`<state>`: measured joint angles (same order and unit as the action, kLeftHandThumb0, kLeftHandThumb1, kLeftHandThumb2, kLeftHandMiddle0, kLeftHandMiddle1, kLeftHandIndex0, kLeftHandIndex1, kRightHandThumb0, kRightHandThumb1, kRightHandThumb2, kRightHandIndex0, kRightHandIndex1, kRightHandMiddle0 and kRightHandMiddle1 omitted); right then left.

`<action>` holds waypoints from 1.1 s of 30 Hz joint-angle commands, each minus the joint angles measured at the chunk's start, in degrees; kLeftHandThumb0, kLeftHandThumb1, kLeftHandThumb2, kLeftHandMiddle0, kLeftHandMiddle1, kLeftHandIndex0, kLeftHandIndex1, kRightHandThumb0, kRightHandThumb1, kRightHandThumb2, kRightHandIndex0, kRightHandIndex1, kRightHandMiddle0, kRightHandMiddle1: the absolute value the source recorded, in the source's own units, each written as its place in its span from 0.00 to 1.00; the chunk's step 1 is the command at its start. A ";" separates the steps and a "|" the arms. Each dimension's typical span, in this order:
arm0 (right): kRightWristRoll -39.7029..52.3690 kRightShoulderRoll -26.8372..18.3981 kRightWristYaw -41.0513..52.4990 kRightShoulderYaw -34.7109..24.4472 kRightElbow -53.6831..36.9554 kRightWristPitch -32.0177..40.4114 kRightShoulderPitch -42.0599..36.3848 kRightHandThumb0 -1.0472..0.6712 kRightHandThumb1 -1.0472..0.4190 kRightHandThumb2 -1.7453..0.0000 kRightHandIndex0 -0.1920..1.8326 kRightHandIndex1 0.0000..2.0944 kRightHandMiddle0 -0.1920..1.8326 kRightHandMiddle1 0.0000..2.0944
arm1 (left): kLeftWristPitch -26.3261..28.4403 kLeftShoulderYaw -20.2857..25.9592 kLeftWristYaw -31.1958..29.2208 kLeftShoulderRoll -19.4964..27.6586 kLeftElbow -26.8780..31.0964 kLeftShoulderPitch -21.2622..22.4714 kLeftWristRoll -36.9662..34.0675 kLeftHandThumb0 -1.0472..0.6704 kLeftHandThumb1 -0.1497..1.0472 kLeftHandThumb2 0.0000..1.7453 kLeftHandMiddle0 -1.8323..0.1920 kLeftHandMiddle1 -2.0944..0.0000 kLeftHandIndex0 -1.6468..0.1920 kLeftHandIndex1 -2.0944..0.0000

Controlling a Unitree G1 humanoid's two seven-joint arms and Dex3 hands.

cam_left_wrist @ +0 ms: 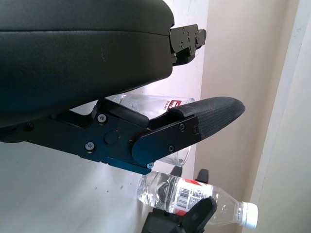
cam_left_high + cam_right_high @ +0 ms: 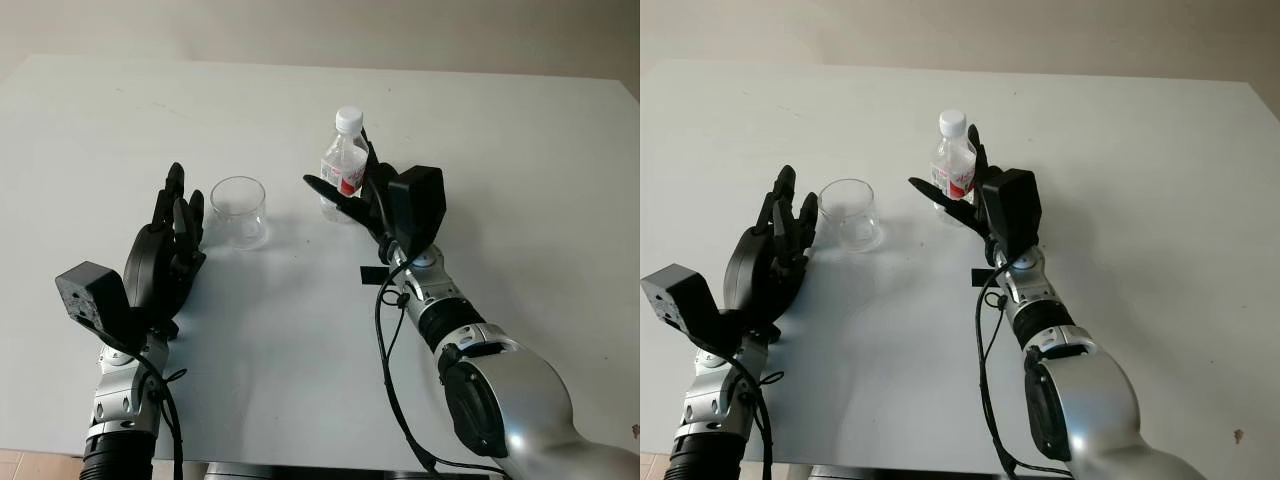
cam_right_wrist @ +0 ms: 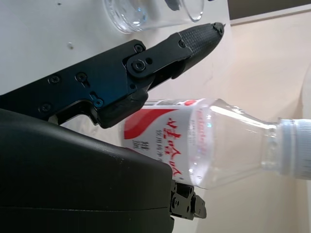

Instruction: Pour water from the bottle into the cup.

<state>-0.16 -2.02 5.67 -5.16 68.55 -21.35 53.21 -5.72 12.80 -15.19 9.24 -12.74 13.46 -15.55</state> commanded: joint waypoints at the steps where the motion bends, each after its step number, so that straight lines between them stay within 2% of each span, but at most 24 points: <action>1: 0.01 0.57 -1.42 -0.44 0.71 -0.86 1.88 0.22 0.14 0.97 0.04 0.03 0.12 0.07 | 0.03 0.21 0.19 -0.09 0.66 -1.15 -0.24 0.14 1.00 0.43 0.94 0.97 0.96 0.97; 2: -0.59 0.59 -2.98 -0.14 0.93 -0.70 2.21 0.23 0.14 0.97 0.08 0.05 0.15 0.12 | 0.07 0.24 0.25 -0.15 0.74 -1.21 -0.32 0.14 1.00 0.43 0.94 0.97 0.96 0.97; 3: -1.25 0.61 -4.66 0.19 1.14 -0.37 2.55 0.24 0.14 0.97 0.08 0.14 0.11 0.30 | 0.14 0.27 0.40 -0.23 0.88 -1.29 -0.35 0.14 1.00 0.43 0.94 0.97 0.96 0.97; 4: -1.66 0.66 -5.96 0.31 1.37 0.03 2.92 0.25 0.15 0.97 0.05 0.37 0.05 0.52 | 0.28 0.27 0.54 -0.26 1.11 -1.41 -0.35 0.14 1.00 0.43 0.93 0.97 0.96 0.97; 5: -2.23 0.66 -7.16 0.55 1.62 0.36 3.26 0.27 0.15 0.97 0.02 0.67 0.03 0.74 | 0.42 0.23 0.65 -0.26 1.37 -1.57 -0.32 0.14 1.00 0.43 0.93 0.97 0.96 0.97; 6: -3.06 0.56 -8.43 1.05 1.89 0.76 3.61 0.29 0.15 0.97 0.01 0.81 0.02 0.85 | 0.61 0.19 0.79 -0.25 1.69 -1.74 -0.28 0.14 1.00 0.43 0.93 0.97 0.96 0.97; 8: -5.10 0.23 -10.60 2.40 2.36 1.37 4.19 0.32 0.13 0.97 0.07 0.96 0.10 0.97 | 0.98 0.11 1.09 -0.22 2.19 -2.00 -0.16 0.14 1.00 0.43 0.94 0.97 0.96 0.97; 10: -5.76 0.05 -10.57 2.79 2.69 1.63 4.48 0.38 0.11 0.97 0.15 0.99 0.19 0.99 | 1.03 0.10 1.26 -0.24 2.37 -2.15 -0.12 0.14 1.00 0.43 0.94 0.97 0.96 0.97; 12: -5.68 -0.10 -9.18 2.70 2.97 1.82 4.59 0.43 0.08 0.97 0.28 1.00 0.29 1.00 | 1.20 0.07 1.56 -0.30 2.58 -2.24 -0.04 0.14 1.00 0.43 0.93 0.97 0.96 0.97; 15: -5.86 -0.48 -6.83 2.88 3.32 2.40 4.65 0.46 0.04 0.97 0.42 1.00 0.38 1.00 | 0.94 0.00 1.61 -0.29 2.39 -2.15 -0.01 0.14 1.00 0.43 0.93 0.97 0.96 0.97; 20: -6.21 -1.09 -2.94 3.27 3.76 4.10 4.77 0.46 0.02 0.97 0.55 1.00 0.47 1.00 | 0.68 -0.03 1.40 -0.32 1.97 -1.90 -0.10 0.15 1.00 0.43 0.94 0.97 0.96 0.97; 27: -7.84 -1.78 0.54 5.08 3.95 3.83 4.68 0.41 0.04 0.97 0.56 1.00 0.54 1.00 | 0.62 -0.04 1.33 -0.47 1.69 -1.73 -0.18 0.14 1.00 0.43 0.94 0.97 0.96 0.97; 30: -8.19 -1.69 -0.02 5.27 3.87 4.01 4.79 0.38 0.06 0.97 0.48 1.00 0.48 1.00 | 0.54 -0.03 1.37 -0.38 1.73 -1.85 -0.05 0.14 1.00 0.43 0.94 0.97 0.96 0.97; 33: -11.63 -1.63 -5.80 7.76 3.58 3.91 5.27 0.40 0.04 0.96 0.43 1.00 0.42 1.00 | 0.60 0.06 1.30 -0.29 1.81 -1.95 -0.14 0.14 1.00 0.43 0.94 0.97 0.96 0.97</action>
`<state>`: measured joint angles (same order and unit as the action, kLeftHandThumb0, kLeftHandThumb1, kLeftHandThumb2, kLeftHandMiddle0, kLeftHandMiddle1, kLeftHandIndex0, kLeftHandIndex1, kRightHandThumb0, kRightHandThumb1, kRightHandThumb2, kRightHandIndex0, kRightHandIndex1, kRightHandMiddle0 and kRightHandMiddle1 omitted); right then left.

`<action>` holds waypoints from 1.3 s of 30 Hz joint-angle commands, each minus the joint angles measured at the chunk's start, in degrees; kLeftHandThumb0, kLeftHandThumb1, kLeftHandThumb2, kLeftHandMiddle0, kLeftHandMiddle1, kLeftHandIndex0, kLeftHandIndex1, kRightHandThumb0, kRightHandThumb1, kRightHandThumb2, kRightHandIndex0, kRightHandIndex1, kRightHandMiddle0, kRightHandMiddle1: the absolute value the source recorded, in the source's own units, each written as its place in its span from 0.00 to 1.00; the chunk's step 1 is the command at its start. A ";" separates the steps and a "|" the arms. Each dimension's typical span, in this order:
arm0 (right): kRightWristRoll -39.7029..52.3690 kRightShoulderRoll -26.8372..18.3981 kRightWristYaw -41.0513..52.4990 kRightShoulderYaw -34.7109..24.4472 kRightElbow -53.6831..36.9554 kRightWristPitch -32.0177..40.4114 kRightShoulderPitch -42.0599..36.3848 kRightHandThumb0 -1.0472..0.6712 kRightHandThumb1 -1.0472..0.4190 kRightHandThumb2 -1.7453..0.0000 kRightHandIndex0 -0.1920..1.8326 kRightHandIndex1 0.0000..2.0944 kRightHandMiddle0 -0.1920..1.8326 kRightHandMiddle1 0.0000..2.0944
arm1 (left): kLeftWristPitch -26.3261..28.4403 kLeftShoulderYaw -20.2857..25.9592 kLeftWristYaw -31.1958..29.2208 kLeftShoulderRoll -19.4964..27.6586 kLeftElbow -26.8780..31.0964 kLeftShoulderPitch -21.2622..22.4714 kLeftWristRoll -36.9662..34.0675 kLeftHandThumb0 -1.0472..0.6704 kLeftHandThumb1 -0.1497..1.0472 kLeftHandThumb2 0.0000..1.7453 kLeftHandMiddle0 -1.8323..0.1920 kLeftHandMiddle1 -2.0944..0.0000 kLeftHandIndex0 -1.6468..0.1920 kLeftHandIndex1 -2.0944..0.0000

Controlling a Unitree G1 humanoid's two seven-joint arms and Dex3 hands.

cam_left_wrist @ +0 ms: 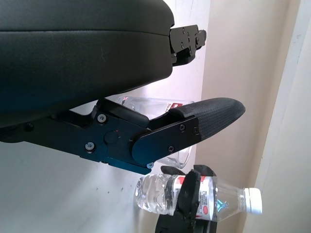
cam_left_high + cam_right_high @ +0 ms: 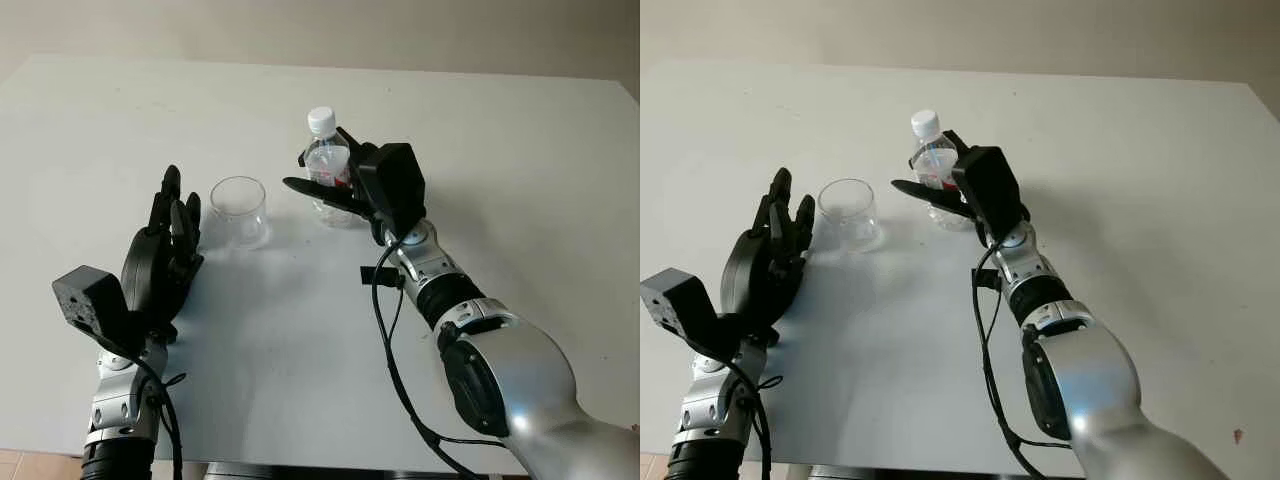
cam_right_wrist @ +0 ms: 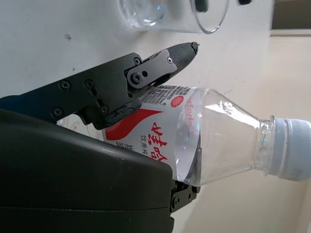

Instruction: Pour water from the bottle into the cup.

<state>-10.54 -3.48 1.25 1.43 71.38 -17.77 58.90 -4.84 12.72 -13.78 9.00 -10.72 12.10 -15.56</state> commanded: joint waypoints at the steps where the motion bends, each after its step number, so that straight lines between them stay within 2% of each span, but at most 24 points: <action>1: -3.20 -0.29 -3.83 2.69 0.61 0.20 -0.08 0.42 0.03 0.96 0.42 1.00 0.41 1.00 | -0.41 0.22 -0.19 0.00 -0.35 -0.55 -0.19 0.14 1.00 0.43 0.94 0.97 0.96 0.97; 6: -9.54 -0.99 -11.44 7.62 -0.09 -1.46 2.48 0.52 0.00 0.92 0.50 1.00 0.42 1.00 | -0.52 0.42 -0.08 0.06 -0.93 -0.16 -0.22 0.15 1.00 0.43 0.93 0.97 0.96 0.97; 12: -19.11 -3.12 -18.65 15.43 0.80 -1.91 7.58 0.54 0.00 0.89 0.58 1.00 0.46 1.00 | -0.91 0.34 -0.99 0.08 -1.52 -0.10 -0.57 0.15 1.00 0.43 0.93 0.97 0.96 0.97; 18: -29.75 -4.78 -25.23 24.68 3.02 -0.12 12.12 0.53 0.00 0.88 0.56 1.00 0.40 1.00 | -0.76 0.12 -0.49 -0.27 -0.61 -0.61 -0.43 0.15 1.00 0.42 0.94 0.97 0.96 0.97; 21: -33.49 -5.41 -27.10 28.19 3.89 0.60 13.56 0.52 0.00 0.88 0.59 1.00 0.37 1.00 | -0.90 -0.06 -0.02 -0.42 -0.03 -1.11 -0.07 0.15 1.00 0.43 0.93 0.97 0.96 0.97; 26: -36.11 -6.26 -27.48 31.10 4.42 0.78 15.00 0.49 0.00 0.87 0.60 1.00 0.31 1.00 | -1.15 -0.27 0.22 -0.59 -0.02 -1.48 0.10 0.15 1.00 0.43 0.94 0.97 0.97 0.98; 29: -38.46 -6.91 -27.99 33.62 4.65 1.07 16.27 0.46 0.00 0.93 0.57 1.00 0.24 1.00 | -1.65 -0.52 0.42 -1.01 -0.47 -1.48 0.34 0.15 1.00 0.43 0.94 0.98 0.97 0.98; 30: -39.17 -7.02 -28.18 34.39 4.71 1.12 16.56 0.45 0.01 0.95 0.56 1.00 0.20 0.95 | -1.85 -0.58 0.39 -1.07 -0.64 -1.45 0.40 0.15 1.00 0.43 0.94 0.98 0.97 0.98; 32: -40.67 -7.17 -28.65 35.98 4.86 1.13 16.96 0.43 0.01 0.97 0.54 1.00 0.19 0.85 | -2.19 -0.64 0.25 -1.15 -0.90 -1.41 0.43 0.15 1.00 0.43 0.95 0.98 0.98 0.98; 35: -43.45 -7.29 -30.18 38.73 5.14 1.96 17.43 0.42 0.03 0.97 0.57 1.00 0.22 0.96 | -2.07 -0.70 0.26 -1.21 -0.74 -1.55 0.43 0.15 1.00 0.44 0.95 0.98 0.98 0.98; 39: -45.68 -7.23 -31.00 41.12 5.44 3.29 18.05 0.43 0.02 0.97 0.61 1.00 0.26 1.00 | -2.28 -0.59 0.37 -1.28 -0.61 -1.83 0.42 0.15 1.00 0.44 0.95 0.98 0.98 0.98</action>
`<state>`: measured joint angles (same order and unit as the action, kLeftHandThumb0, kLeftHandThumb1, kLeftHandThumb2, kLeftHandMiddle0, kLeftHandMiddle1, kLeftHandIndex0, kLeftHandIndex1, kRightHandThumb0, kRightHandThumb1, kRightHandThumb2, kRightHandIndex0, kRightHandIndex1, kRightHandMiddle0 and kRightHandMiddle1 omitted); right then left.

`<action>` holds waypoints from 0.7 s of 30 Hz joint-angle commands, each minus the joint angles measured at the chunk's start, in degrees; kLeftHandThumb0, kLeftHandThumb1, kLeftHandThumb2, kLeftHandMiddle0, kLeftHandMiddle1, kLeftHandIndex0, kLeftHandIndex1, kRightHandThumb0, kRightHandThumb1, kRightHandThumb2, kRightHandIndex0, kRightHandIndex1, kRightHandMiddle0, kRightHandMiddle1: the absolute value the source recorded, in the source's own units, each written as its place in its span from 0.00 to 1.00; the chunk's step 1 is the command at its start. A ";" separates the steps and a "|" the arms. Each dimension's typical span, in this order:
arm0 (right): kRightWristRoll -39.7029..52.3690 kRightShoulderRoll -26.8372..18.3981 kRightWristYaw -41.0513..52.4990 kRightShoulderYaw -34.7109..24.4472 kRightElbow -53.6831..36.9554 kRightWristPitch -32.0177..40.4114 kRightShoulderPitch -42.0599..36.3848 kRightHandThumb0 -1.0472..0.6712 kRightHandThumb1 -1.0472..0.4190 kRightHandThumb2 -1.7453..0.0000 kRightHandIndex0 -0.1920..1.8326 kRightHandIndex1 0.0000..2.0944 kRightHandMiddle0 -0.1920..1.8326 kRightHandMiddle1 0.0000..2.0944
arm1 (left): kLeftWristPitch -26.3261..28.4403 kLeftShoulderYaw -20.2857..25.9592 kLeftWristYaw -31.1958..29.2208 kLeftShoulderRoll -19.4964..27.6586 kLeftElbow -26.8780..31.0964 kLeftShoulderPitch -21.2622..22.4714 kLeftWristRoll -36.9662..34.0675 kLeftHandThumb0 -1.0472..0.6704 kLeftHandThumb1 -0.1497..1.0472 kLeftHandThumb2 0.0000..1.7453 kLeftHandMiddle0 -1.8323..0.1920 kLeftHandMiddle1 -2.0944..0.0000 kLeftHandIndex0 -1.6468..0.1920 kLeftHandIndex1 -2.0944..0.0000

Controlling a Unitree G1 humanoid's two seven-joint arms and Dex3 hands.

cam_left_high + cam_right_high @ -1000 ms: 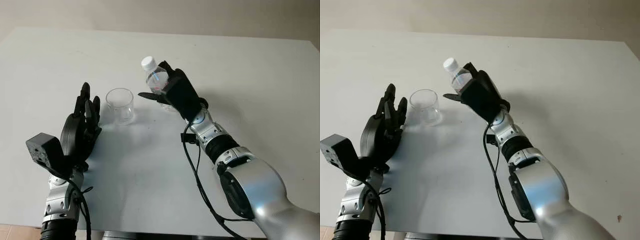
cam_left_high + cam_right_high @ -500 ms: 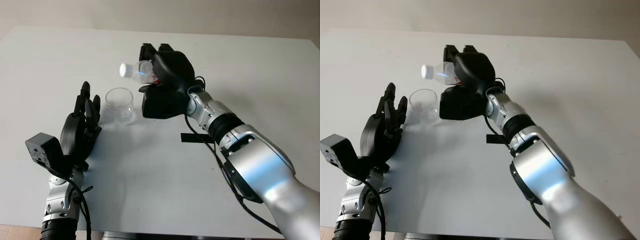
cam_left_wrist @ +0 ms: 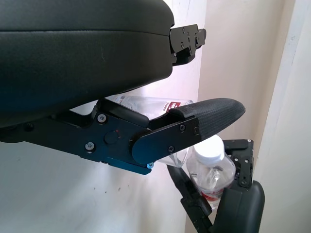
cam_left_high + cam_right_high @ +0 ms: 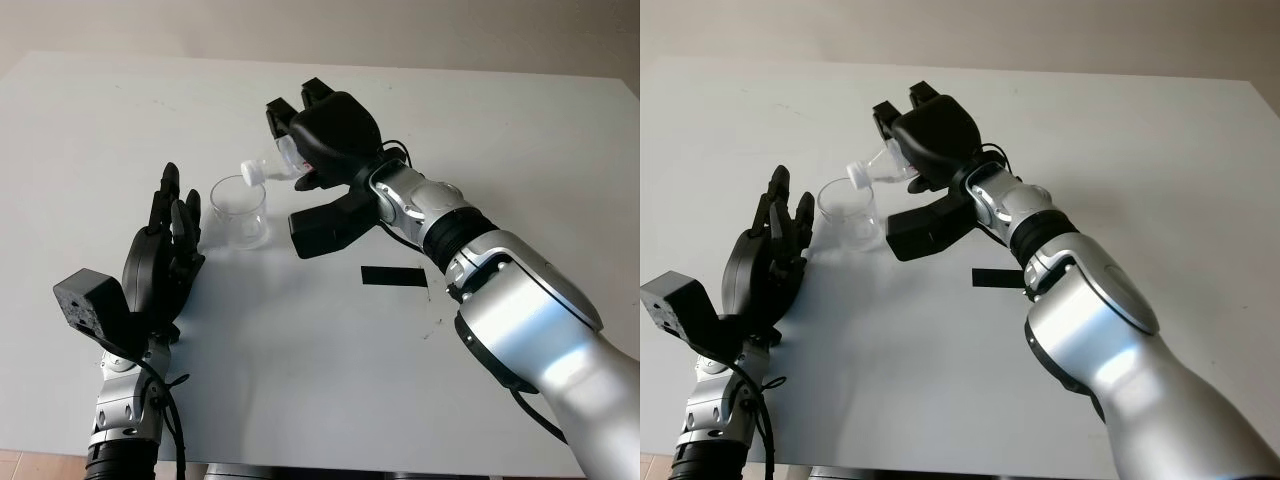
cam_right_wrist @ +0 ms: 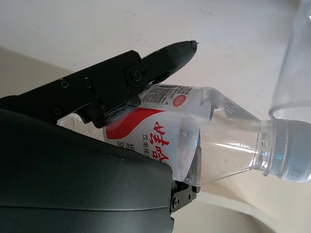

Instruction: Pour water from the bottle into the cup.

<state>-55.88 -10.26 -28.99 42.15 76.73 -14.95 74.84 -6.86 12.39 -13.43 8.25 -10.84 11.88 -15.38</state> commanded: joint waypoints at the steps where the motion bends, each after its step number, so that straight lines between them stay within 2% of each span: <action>1: -0.56 -0.43 -0.81 0.70 0.10 0.65 2.27 0.43 0.02 0.97 0.61 1.00 0.26 1.00 | -0.26 -0.21 0.10 -0.57 -0.49 -1.67 0.22 0.15 1.00 0.44 0.95 0.98 0.98 0.98; 4: -0.83 -0.34 -1.49 1.24 0.02 0.62 2.73 0.42 0.01 0.97 0.62 1.00 0.27 1.00 | -0.40 -0.13 0.22 -0.68 -0.65 -1.73 0.12 0.15 1.00 0.43 0.95 0.97 0.98 0.98; 6: -1.13 -0.31 -2.51 1.69 -0.02 0.44 3.04 0.42 0.00 0.95 0.64 1.00 0.32 1.00 | -0.58 -0.21 0.29 -0.81 -0.79 -1.64 0.15 0.15 1.00 0.43 0.94 0.97 0.97 0.98; 9: -0.96 -0.03 -2.94 1.89 -0.02 0.20 3.62 0.43 0.00 0.93 0.65 1.00 0.34 1.00 | -0.39 -0.39 0.06 -0.82 -0.91 -1.49 0.12 0.15 1.00 0.43 0.95 0.98 0.98 0.98; 14: -2.41 0.20 -4.22 3.67 -0.06 0.87 4.63 0.41 0.02 0.96 0.63 1.00 0.26 1.00 | -0.17 -0.50 0.54 -1.07 -0.79 -1.44 0.42 0.15 1.00 0.44 0.95 0.97 0.98 0.98; 19: -4.34 0.21 -7.78 5.61 0.04 1.24 5.32 0.40 0.04 0.97 0.65 1.00 0.32 1.00 | -0.47 -0.42 0.58 -1.23 -1.16 -1.36 0.36 0.14 1.00 0.43 0.95 0.97 0.98 0.98; 21: -5.33 0.32 -8.94 6.49 0.14 1.80 5.60 0.38 0.04 0.97 0.65 1.00 0.29 1.00 | -0.53 -0.36 0.55 -1.32 -1.30 -1.37 0.25 0.14 1.00 0.43 0.95 0.97 0.98 0.98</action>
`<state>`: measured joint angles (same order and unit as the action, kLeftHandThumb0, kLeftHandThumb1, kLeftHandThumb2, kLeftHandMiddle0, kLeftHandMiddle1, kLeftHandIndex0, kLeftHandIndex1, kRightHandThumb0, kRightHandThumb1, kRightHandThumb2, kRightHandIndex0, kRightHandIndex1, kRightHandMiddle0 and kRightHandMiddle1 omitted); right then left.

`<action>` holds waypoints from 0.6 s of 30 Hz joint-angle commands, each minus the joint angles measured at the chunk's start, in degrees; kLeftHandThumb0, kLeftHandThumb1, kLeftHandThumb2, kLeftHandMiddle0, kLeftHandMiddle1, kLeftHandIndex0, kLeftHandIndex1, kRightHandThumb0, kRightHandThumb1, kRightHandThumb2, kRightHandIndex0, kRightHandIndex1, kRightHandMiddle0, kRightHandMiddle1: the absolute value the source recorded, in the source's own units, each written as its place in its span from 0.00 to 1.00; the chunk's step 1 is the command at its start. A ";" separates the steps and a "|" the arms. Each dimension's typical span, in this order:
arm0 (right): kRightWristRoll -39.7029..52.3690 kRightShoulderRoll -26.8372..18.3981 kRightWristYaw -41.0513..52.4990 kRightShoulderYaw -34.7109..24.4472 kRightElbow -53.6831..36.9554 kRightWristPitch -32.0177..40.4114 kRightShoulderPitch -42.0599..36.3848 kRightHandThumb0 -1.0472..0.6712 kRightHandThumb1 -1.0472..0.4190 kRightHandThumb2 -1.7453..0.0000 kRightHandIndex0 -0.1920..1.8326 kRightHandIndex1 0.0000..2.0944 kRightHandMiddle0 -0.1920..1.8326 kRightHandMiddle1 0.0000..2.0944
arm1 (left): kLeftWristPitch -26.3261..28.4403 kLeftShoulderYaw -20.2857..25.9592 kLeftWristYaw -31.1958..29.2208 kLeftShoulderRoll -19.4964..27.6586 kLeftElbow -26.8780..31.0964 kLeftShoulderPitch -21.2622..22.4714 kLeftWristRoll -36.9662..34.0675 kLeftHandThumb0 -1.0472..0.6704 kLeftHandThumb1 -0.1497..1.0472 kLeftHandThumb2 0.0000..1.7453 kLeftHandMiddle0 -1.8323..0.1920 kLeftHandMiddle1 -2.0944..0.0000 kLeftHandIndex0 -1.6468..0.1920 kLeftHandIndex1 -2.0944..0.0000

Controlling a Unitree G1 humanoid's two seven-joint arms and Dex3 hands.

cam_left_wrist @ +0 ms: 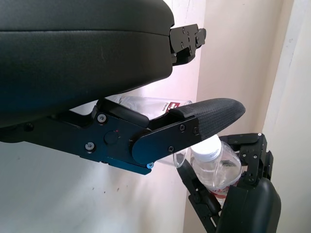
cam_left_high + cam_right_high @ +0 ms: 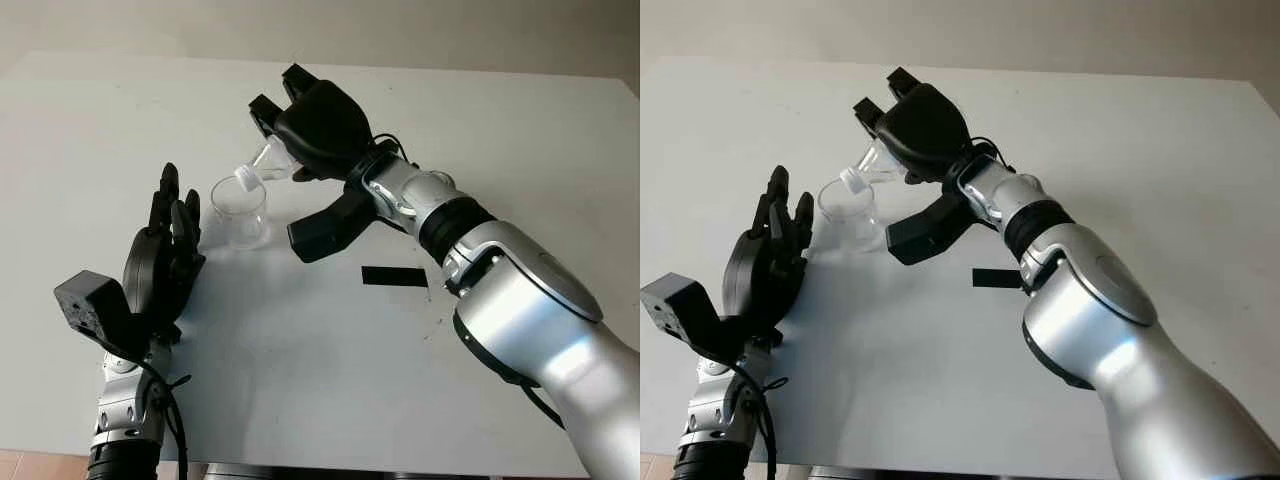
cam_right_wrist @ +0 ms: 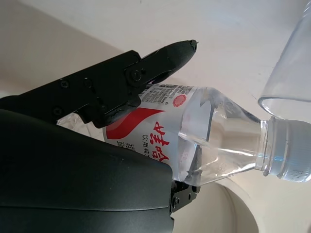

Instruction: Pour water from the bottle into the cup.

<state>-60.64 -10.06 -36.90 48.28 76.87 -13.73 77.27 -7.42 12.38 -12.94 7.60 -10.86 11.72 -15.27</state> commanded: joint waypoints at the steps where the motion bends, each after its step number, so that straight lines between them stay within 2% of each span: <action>1: -1.01 0.16 -1.89 0.79 0.02 0.65 3.27 0.37 0.05 0.97 0.65 1.00 0.27 0.99 | 0.02 -0.36 0.04 -0.71 -1.33 -1.24 0.13 0.14 1.00 0.43 0.95 0.97 0.98 0.98; 4: -1.98 0.23 -3.72 1.70 0.17 0.66 3.54 0.36 0.06 0.97 0.64 1.00 0.27 0.98 | 0.05 -0.40 0.09 -0.88 -1.22 -1.38 0.10 0.14 1.00 0.43 0.95 0.98 0.98 0.98; 8: -3.09 0.30 -5.20 2.79 0.35 0.85 4.16 0.37 0.01 0.95 0.68 1.00 0.41 1.00 | -0.42 -0.53 0.13 -1.07 -1.56 -1.33 0.32 0.14 1.00 0.43 0.95 0.98 0.99 0.98; 11: -2.61 0.35 -5.09 2.46 0.40 0.28 4.30 0.37 0.00 0.95 0.70 1.00 0.47 1.00 | -0.45 -0.52 0.21 -1.34 -1.72 -1.23 0.13 0.14 1.00 0.43 0.95 0.97 0.98 0.98; 16: -3.49 0.31 -6.09 3.41 0.50 1.00 4.41 0.37 0.01 0.97 0.70 1.00 0.45 1.00 | -0.72 -0.46 -0.32 -1.39 -2.29 -1.04 -0.24 0.14 1.00 0.44 0.96 0.98 0.99 0.98; 18: -3.29 0.19 -6.12 3.30 0.51 0.85 4.32 0.36 0.01 0.97 0.70 1.00 0.42 1.00 | -0.77 -0.39 -0.42 -1.42 -2.45 -0.96 -0.35 0.14 1.00 0.44 0.96 0.98 0.99 0.98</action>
<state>-64.03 -9.94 -42.35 51.63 77.44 -13.30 79.33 -8.46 12.36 -13.17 7.02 -11.79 12.10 -15.41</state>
